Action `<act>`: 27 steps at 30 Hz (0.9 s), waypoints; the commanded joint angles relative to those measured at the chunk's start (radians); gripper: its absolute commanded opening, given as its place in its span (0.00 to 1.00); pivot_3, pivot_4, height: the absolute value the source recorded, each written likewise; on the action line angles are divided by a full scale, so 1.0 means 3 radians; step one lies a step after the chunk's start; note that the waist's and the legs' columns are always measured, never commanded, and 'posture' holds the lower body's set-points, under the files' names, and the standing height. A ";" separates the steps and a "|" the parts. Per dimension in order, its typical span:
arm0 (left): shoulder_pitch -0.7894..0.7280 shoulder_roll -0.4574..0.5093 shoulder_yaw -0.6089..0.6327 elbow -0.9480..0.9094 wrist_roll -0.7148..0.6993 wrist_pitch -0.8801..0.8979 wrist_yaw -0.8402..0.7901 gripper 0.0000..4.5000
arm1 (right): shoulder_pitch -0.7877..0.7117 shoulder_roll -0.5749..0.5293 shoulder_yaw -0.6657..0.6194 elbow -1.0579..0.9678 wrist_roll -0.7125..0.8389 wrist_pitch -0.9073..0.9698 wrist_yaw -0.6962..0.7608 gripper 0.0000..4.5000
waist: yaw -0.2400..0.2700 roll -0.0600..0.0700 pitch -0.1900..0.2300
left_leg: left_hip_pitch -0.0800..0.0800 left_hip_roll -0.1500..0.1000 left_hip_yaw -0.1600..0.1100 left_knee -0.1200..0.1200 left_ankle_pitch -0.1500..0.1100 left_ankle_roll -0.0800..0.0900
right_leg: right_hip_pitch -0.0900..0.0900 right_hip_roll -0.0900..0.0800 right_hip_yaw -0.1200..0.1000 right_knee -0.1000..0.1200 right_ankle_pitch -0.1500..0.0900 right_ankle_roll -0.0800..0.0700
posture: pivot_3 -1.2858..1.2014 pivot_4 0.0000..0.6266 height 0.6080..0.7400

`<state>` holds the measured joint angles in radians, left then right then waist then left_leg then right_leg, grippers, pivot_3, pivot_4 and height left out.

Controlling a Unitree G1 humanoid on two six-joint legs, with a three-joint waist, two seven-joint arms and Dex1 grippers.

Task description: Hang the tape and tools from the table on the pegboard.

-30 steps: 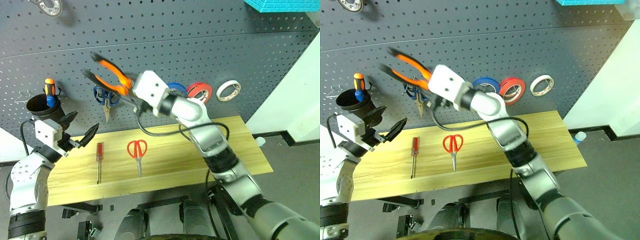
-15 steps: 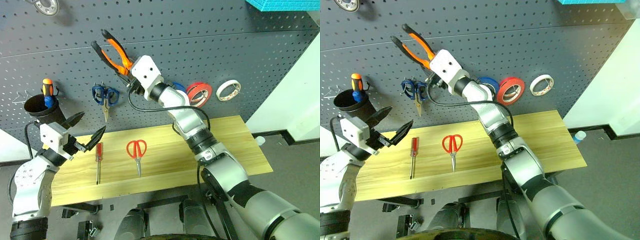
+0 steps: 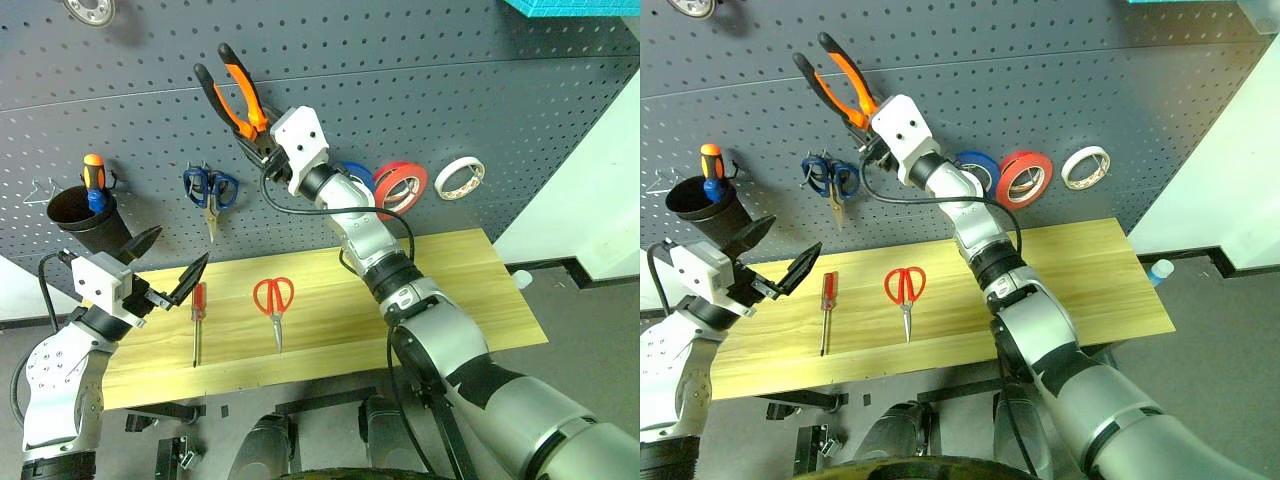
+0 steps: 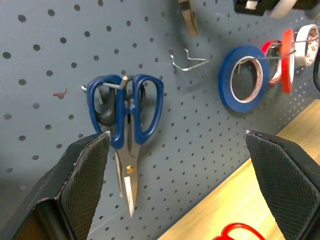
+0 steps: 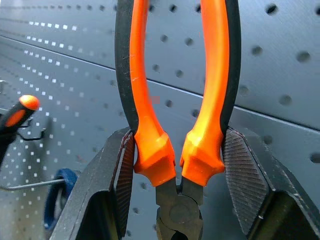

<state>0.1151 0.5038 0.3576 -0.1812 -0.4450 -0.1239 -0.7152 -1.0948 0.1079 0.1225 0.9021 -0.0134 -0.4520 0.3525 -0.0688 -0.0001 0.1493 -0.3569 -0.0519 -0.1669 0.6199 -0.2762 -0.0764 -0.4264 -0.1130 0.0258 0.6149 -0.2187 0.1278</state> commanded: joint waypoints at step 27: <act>0.0123 -0.0013 0.0095 -0.0024 -0.0032 -0.0148 -0.0034 1.00 | -0.0161 -0.0070 -0.0175 0.0484 -0.0106 -0.0517 -0.0021 0.99 | 0.0008 -0.0002 0.0069 | 0.0000 0.0000 0.0000 -0.0001 0.0001 -0.0002 | -0.0001 0.0000 0.0000 0.0003 0.0000 -0.0002 | 0.53 0.23 1.00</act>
<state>0.1439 0.4910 0.3576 -0.1696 -0.4452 -0.1453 -0.7211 -1.1318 0.1058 0.0697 1.1282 -0.0364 -0.5526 0.3498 -0.0665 -0.0007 0.1700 -0.3572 -0.0519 -0.1670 0.6201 -0.2755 -0.0774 -0.4268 -0.1130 0.0258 0.6158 -0.2184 0.1268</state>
